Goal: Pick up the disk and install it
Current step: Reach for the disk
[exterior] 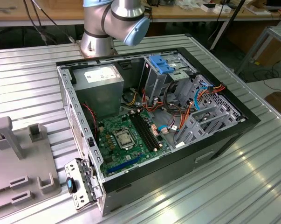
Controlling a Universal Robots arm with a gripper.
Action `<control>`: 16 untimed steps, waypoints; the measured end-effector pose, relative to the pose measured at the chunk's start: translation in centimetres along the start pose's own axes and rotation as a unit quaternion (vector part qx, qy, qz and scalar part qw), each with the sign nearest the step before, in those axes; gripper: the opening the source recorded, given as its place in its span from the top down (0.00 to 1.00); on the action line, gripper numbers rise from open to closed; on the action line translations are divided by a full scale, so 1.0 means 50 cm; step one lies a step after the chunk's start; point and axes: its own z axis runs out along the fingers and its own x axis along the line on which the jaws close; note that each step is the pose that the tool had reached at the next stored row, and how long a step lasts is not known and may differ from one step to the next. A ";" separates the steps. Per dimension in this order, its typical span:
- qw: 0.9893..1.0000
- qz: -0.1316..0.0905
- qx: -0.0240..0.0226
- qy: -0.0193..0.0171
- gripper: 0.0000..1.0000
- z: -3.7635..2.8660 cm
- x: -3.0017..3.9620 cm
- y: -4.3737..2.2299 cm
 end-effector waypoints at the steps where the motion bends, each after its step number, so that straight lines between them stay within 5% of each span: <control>1: 1.000 0.000 0.000 0.000 0.89 0.000 0.005 0.000; 11: 1.000 0.000 0.000 0.000 0.89 -0.002 0.064 -0.001; 16: 1.000 0.000 0.000 0.000 0.89 -0.002 0.068 -0.001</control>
